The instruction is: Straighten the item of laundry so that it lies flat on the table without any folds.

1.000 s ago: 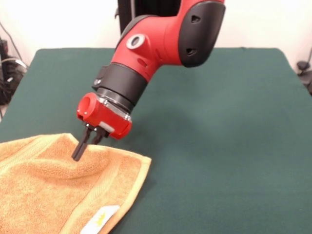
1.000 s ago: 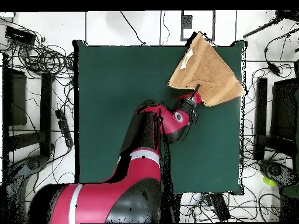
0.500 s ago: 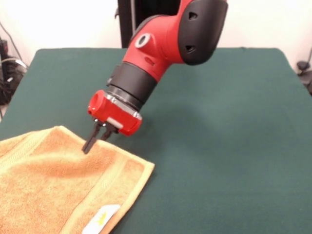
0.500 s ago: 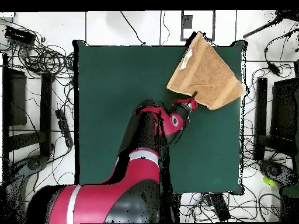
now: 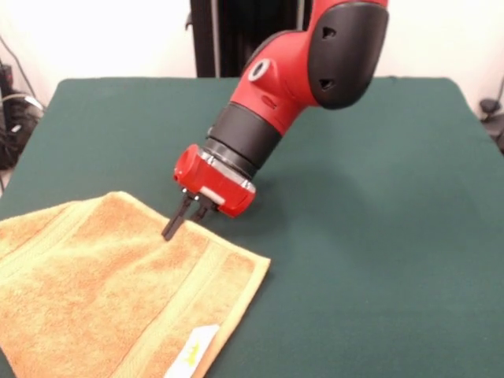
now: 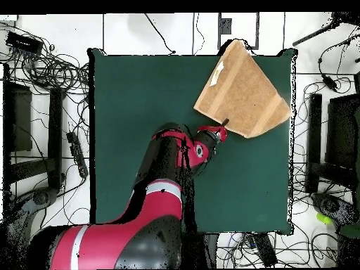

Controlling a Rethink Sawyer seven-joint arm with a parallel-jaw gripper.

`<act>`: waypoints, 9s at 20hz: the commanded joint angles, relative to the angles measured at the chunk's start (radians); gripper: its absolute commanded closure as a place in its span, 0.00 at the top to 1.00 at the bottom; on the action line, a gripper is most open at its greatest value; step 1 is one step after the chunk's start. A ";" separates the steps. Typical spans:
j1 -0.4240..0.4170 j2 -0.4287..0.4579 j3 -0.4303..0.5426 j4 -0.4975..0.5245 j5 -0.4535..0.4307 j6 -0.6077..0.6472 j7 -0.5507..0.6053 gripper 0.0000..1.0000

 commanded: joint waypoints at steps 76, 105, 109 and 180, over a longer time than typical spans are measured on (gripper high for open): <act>0.217 -0.266 0.204 0.402 0.953 0.048 -0.173 1.00; -0.329 -0.682 0.324 0.514 0.816 0.148 -0.951 1.00; -0.339 -0.587 0.283 0.490 0.714 0.037 -0.827 1.00; -0.196 0.026 -0.230 0.094 0.845 -0.964 -0.605 1.00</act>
